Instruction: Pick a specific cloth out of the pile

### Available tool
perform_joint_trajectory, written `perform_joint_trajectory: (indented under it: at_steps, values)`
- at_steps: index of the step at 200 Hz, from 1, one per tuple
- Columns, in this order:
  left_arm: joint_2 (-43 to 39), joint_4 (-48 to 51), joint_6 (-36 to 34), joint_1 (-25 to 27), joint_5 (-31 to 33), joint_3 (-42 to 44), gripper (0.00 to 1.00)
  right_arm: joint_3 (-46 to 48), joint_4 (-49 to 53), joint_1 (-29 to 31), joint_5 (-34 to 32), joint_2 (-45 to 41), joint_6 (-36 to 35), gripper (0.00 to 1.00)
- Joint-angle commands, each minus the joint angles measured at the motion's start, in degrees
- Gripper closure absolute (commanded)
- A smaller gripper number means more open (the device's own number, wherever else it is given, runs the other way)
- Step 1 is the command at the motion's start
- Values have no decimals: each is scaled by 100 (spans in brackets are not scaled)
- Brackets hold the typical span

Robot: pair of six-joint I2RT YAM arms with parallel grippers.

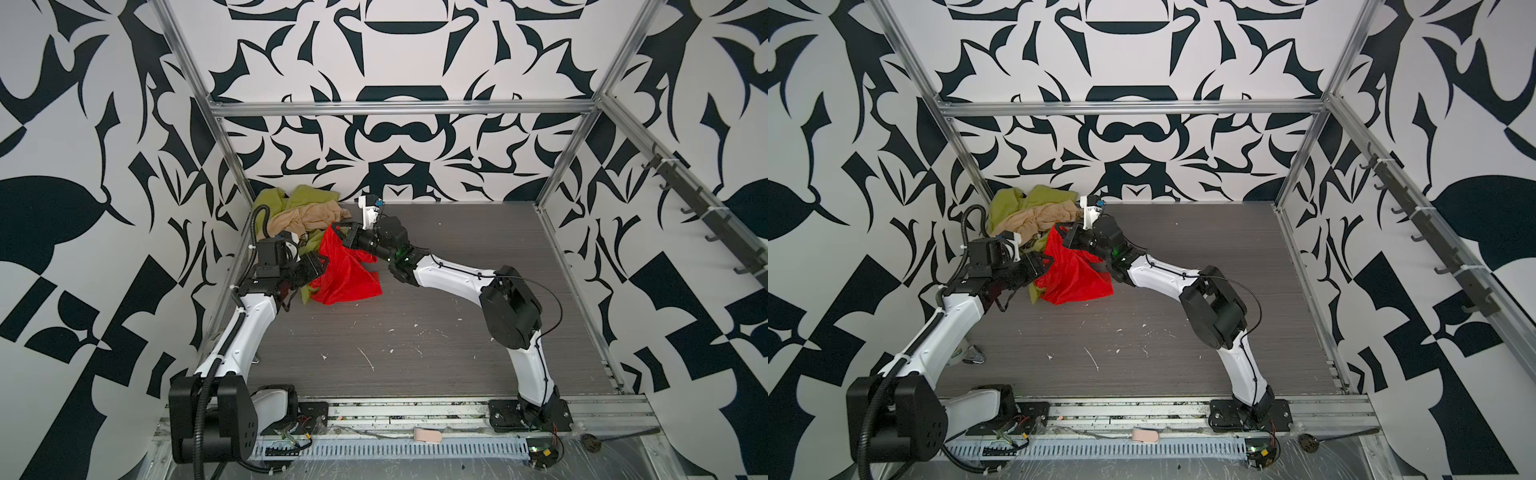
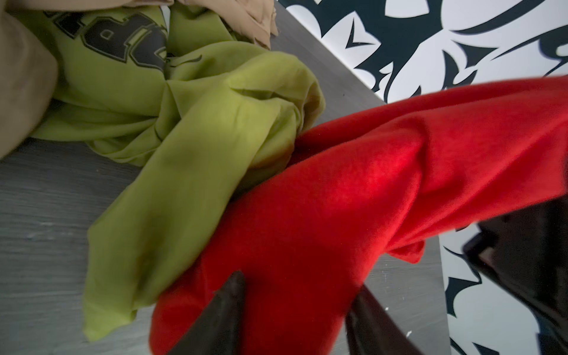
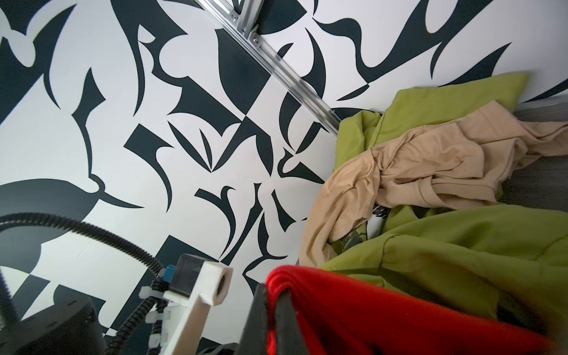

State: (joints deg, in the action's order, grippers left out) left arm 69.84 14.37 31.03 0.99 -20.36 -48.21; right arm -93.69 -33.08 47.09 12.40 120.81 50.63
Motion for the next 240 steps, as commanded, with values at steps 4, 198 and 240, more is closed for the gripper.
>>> perform_joint_trajectory:
  at_steps: [4, 198, 240]
  values:
    - [13, 44, -62, 9, 16, -161, 57, -140, -700, -36, 5, -238, 34, 100]
    - [-286, 255, 87, 7, 111, -482, 97, -5, -804, -51, -72, -370, 35, 100]
    - [-334, 300, 105, 11, 111, -576, 97, 0, -804, -56, -73, -408, 39, 100]
